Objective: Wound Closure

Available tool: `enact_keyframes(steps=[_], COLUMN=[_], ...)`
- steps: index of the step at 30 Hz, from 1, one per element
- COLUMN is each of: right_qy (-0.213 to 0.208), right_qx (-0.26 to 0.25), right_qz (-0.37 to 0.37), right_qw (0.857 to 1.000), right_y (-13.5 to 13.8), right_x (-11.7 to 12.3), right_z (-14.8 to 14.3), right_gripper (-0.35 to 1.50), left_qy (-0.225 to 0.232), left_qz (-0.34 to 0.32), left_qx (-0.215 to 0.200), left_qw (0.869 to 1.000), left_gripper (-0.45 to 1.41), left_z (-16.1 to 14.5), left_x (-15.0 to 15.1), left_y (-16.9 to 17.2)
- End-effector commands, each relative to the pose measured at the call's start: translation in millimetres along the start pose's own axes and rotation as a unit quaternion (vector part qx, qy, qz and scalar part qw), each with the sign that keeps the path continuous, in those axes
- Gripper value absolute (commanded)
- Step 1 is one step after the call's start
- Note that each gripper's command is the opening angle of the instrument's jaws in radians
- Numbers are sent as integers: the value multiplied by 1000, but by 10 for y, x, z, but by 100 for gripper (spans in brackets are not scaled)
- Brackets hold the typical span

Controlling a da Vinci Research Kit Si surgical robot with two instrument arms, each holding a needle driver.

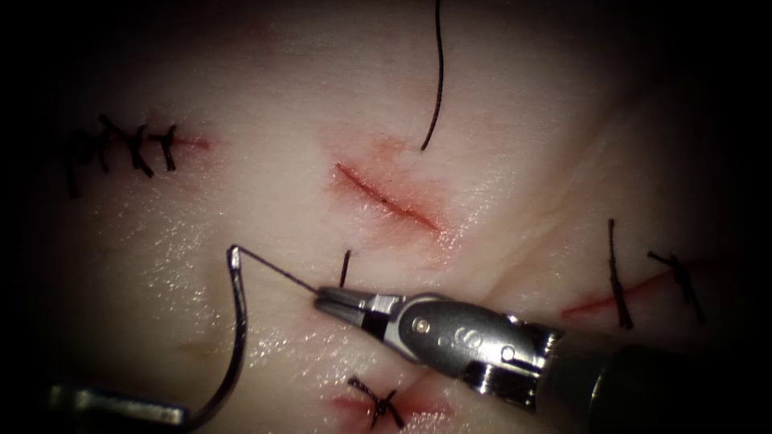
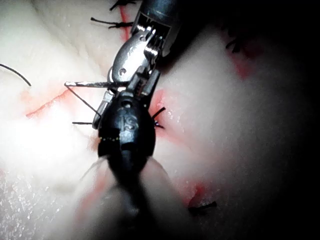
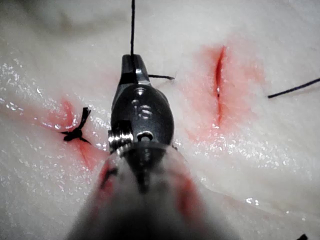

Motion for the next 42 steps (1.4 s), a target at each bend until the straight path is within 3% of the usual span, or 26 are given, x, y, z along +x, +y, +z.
enact_keyframes(steps=[1,6,13,14,16,17,18,29,42], right_qy=[8,12,17,20,29,33,26,1,-106], right_qx=[2,5,-1,-8,-18,-27,-34,-60,-102], right_qz=[2,4,13,14,6,-4,-18,-80,-158], right_qw=[1000,1000,1000,1000,999,999,999,995,977], right_y=[-22,-53,-50,-46,-37,-27,-13,13,39], right_x=[16,43,57,58,59,59,60,56,11], right_z=[7,10,11,11,9,6,-1,-5,31], right_gripper=[-35,-35,-35,0,52,89,104,106,104], left_qy=[-2,-12,-15,-13,-7,-10,-4,-20,-18], left_qz=[4,9,13,12,10,9,4,7,11], left_qx=[22,56,67,71,76,93,123,185,189], left_qw=[1000,998,998,997,997,996,992,982,982], left_gripper=[-45,-45,-45,-45,-45,-45,-45,-45,-45], left_z=[4,0,2,2,0,-4,-16,-50,-48], left_x=[-6,-12,-15,-15,-15,-15,-16,-18,-13], left_y=[4,18,26,26,23,17,6,-19,-27])
